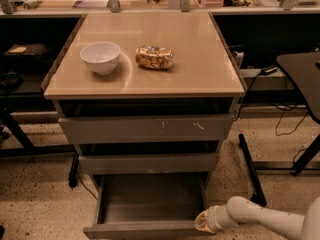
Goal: Close bottom drawer
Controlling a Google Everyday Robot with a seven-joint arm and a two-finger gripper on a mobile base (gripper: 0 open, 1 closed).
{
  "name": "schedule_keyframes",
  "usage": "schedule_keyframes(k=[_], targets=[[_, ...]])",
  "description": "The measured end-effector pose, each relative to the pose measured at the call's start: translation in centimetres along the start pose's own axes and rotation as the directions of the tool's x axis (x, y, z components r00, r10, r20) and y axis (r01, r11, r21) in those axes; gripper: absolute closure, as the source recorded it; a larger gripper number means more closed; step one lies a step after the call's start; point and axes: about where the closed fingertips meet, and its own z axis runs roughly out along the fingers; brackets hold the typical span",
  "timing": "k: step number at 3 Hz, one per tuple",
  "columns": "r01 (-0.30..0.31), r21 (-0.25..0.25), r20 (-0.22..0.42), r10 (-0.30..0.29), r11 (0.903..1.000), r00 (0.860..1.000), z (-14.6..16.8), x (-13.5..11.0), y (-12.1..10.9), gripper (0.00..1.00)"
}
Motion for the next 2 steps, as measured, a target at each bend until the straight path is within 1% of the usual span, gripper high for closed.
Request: schedule_keyframes(k=[1, 2], targets=[[-0.001, -0.002, 0.001, 0.001, 1.0000, 1.000, -0.14, -0.15, -0.04, 1.00], [0.026, -0.002, 0.012, -0.026, 0.9997, 1.000, -0.10, -0.98, 0.24, 1.00]])
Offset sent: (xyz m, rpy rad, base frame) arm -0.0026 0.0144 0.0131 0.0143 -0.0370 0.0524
